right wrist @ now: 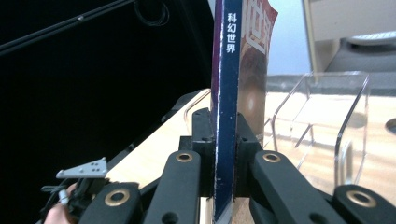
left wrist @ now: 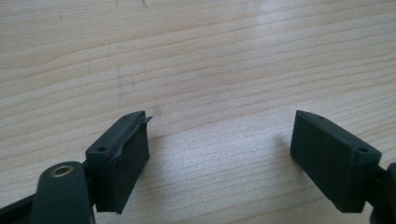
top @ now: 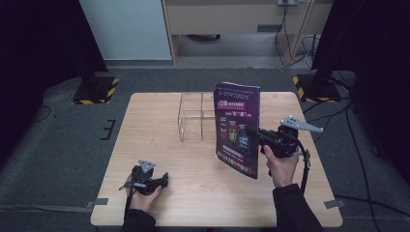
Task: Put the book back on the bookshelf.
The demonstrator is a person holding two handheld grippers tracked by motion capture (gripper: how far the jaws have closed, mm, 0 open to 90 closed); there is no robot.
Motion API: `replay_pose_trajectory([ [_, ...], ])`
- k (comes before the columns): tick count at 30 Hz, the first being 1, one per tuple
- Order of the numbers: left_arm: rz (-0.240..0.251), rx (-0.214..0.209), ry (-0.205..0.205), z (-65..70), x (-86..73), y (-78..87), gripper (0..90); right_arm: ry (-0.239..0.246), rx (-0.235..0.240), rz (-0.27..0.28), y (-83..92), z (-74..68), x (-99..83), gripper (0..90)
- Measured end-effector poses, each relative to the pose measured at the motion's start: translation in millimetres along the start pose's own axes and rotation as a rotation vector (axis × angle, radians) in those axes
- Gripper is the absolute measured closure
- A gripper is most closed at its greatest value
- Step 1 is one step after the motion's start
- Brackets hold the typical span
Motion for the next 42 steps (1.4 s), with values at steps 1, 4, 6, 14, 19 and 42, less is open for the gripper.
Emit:
replay_pose_trajectory([
  [1, 0.004, 0.001, 0.000, -0.2, 0.0, -0.5, 17.6, 0.005, -0.002, 0.006, -1.2, -0.6, 2.9, 84.5],
  [4, 0.015, 0.004, 0.002, -1.9, -0.5, -2.1, 14.9, 0.012, -0.006, 0.020, -5.1, -2.3, 11.1, 84.4],
  [6, 0.026, 0.007, 0.003, -2.3, -0.7, -3.0, 13.3, 0.018, -0.008, 0.035, -7.6, -3.9, 16.4, 84.5],
  [14, 0.019, 0.005, 0.005, -3.6, -1.0, -3.7, 10.9, 0.034, -0.019, 0.094, -11.7, -9.9, 39.3, 84.4],
  [19, 0.018, 0.001, 0.003, -3.6, -0.8, -4.3, 9.5, 0.038, -0.025, 0.131, -9.9, -11.4, 53.5, 84.5],
  [42, 0.015, 0.000, 0.001, -3.9, -0.7, -4.6, 8.7, 0.069, -0.128, 0.212, -15.3, 12.6, 82.6, 84.5],
])
Point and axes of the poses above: each handheld gripper's, and its own axes: y roughly backward along the jaws, x roughly out of its top, z roughly to its right, the point moved 7 cm from there along -y, roughly forward along the jaws, and after that the axes turned 15 degrees about -y, right-handed, at the moved point
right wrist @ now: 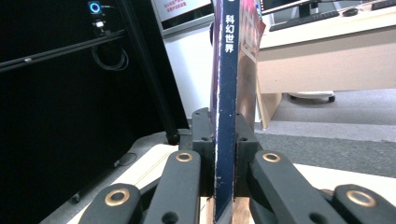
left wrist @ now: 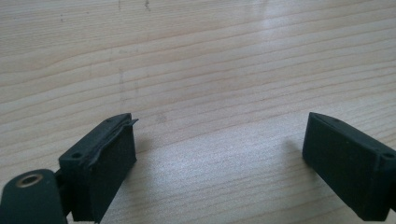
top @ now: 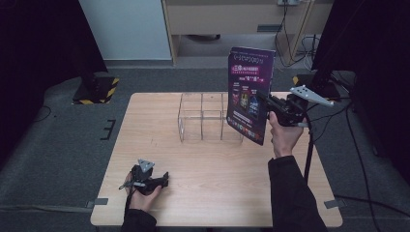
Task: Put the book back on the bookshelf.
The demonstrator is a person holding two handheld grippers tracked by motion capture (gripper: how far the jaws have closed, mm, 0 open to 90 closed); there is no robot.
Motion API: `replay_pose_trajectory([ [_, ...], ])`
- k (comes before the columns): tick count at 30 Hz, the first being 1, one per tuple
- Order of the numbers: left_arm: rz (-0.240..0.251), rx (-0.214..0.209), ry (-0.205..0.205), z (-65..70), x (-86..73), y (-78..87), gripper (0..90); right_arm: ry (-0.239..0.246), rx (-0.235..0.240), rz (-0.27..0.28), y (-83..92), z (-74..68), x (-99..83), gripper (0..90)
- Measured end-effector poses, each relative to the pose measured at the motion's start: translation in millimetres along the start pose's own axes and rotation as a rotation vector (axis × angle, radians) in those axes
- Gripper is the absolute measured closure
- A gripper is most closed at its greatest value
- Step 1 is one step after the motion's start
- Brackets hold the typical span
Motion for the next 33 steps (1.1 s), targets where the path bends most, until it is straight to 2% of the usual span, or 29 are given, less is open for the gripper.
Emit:
replay_pose_trajectory([
  [12, -0.001, -0.001, -0.002, -0.1, 0.0, -0.1, 8.5, 0.010, -0.052, -0.006, -26.7, 13.8, -14.1, 84.4],
  [21, -0.001, -0.002, -0.003, -0.1, 0.1, -0.2, 8.3, 0.014, -0.097, -0.021, -43.6, 26.6, -33.5, 84.5],
  [33, -0.001, -0.002, -0.003, -0.1, 0.0, -0.2, 8.3, 0.029, -0.145, -0.044, -55.4, 39.5, -59.3, 84.4],
])
Point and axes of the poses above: each handheld gripper's, and its own axes: y roughly backward along the jaws, x roughly out of its top, z roughly to its right, the point moved 7 cm from there along -y, roughly forward along the jaws, and after that the axes turned 15 degrees about -y, right-handed, at the moved point
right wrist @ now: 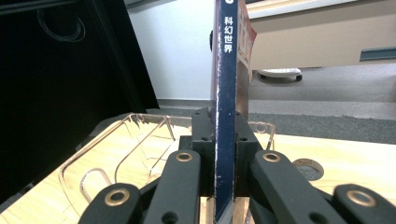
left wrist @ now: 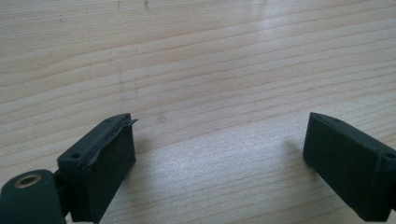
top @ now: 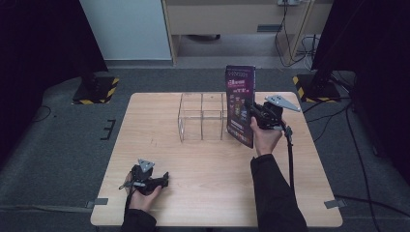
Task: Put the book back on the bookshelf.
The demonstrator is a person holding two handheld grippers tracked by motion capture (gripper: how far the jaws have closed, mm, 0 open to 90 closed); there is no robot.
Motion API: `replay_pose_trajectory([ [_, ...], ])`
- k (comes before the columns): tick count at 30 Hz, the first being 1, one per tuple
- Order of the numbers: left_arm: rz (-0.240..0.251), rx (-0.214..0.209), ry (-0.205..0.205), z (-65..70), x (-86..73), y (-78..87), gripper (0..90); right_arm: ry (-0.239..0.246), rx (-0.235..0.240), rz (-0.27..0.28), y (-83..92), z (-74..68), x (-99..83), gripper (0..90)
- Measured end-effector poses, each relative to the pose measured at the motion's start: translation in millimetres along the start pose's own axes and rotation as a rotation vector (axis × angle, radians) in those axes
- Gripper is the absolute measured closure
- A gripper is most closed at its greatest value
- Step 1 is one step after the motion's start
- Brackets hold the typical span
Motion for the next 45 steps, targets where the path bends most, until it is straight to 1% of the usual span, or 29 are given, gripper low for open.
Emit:
replay_pose_trajectory([
  [8, 0.000, 0.000, 0.000, 0.0, 0.0, 0.0, 8.2, 0.016, -0.016, -0.012, -5.8, 0.9, -11.7, 84.4],
  [11, 0.000, 0.000, 0.000, 0.0, 0.0, 0.0, 8.2, 0.016, -0.016, -0.011, -7.0, 1.5, -15.1, 84.4],
  [15, 0.000, 0.000, 0.000, 0.0, 0.0, 0.0, 8.2, 0.016, -0.013, -0.008, -6.5, 2.3, -16.8, 84.4],
  [20, 0.000, 0.000, 0.000, 0.0, 0.0, 0.0, 8.3, 0.031, -0.015, -0.008, -4.6, 3.0, -18.3, 84.2],
  [26, 0.000, 0.000, 0.000, 0.0, 0.0, 0.0, 8.2, 0.031, -0.012, -0.014, -2.6, 6.7, -21.6, 84.1],
  [31, 0.000, 0.000, 0.000, 0.0, 0.0, 0.0, 8.2, 0.053, 0.003, -0.037, -0.9, 5.2, -24.7, 84.0],
  [35, 0.000, 0.000, 0.000, 0.0, 0.0, 0.0, 8.2, 0.035, 0.022, -0.055, 1.6, 7.5, -26.9, 83.9],
  [37, 0.000, 0.000, 0.000, 0.0, 0.0, 0.0, 8.2, 0.030, 0.025, -0.064, 3.4, 9.4, -27.2, 83.9],
  [43, 0.000, 0.000, 0.000, 0.0, 0.0, 0.0, 8.2, 0.055, 0.023, -0.085, 9.0, 9.3, -29.8, 83.7],
  [45, 0.000, 0.000, 0.000, 0.0, 0.0, 0.0, 8.2, 0.056, 0.023, -0.088, 11.4, 10.1, -31.4, 83.7],
])
Point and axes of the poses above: each handheld gripper's, and its own axes: y roughly backward along the jaws, x roughly out of its top, z roughly to its right, the point moved 7 cm from there along -y, roughly forward along the jaws, and after that the axes turned 15 degrees about -y, right-handed, at the moved point
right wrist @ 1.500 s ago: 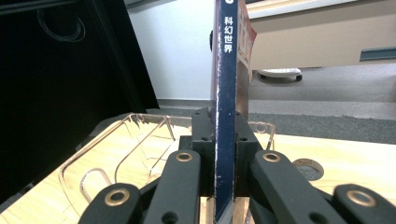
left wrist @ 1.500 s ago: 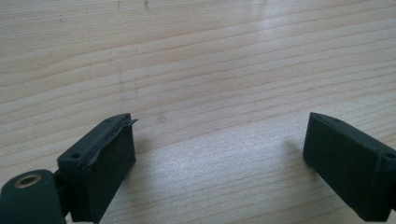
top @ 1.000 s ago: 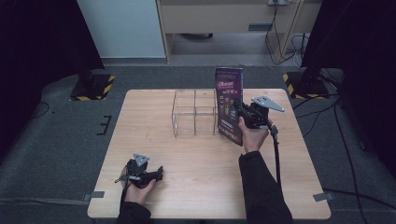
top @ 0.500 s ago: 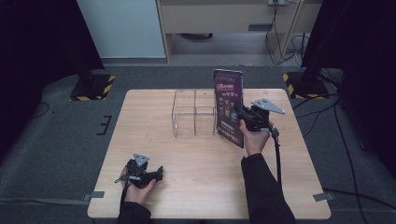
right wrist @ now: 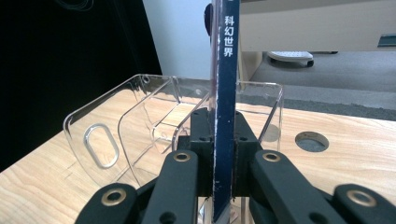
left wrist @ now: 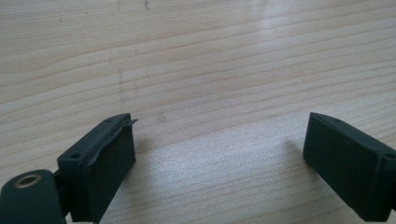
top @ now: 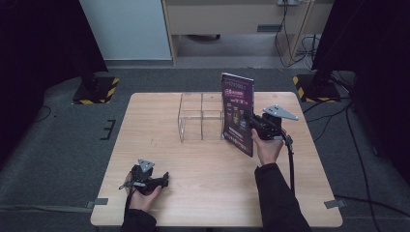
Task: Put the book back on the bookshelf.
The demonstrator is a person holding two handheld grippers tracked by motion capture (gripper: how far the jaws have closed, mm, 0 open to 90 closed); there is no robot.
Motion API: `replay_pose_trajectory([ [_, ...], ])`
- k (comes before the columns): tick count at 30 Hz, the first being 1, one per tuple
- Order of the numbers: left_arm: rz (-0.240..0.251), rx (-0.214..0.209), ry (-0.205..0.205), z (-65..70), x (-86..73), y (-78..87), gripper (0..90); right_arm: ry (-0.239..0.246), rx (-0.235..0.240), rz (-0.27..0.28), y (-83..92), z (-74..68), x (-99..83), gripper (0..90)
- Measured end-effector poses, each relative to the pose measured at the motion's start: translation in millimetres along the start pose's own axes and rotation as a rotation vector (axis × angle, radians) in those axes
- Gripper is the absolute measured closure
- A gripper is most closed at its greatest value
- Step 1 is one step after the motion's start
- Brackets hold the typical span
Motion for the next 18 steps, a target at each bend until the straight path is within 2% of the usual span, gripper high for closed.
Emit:
replay_pose_trajectory([
  [8, 0.000, 0.001, 0.000, 0.0, 0.0, 0.0, 8.2, 0.000, -0.004, -0.031, 12.8, 7.0, -7.1, 83.1],
  [18, 0.001, 0.001, 0.000, 0.0, 0.1, -0.1, 8.1, -0.001, 0.011, -0.098, 33.5, 9.8, -22.5, 81.7],
])
Point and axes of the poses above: each handheld gripper's, and its own axes: y roughly backward along the jaws, x roughly out of its top, z roughly to its right, the point moved 7 cm from there along -y, roughly forward along the jaws, and after that the axes turned 15 degrees about -y, right-handed, at the moved point
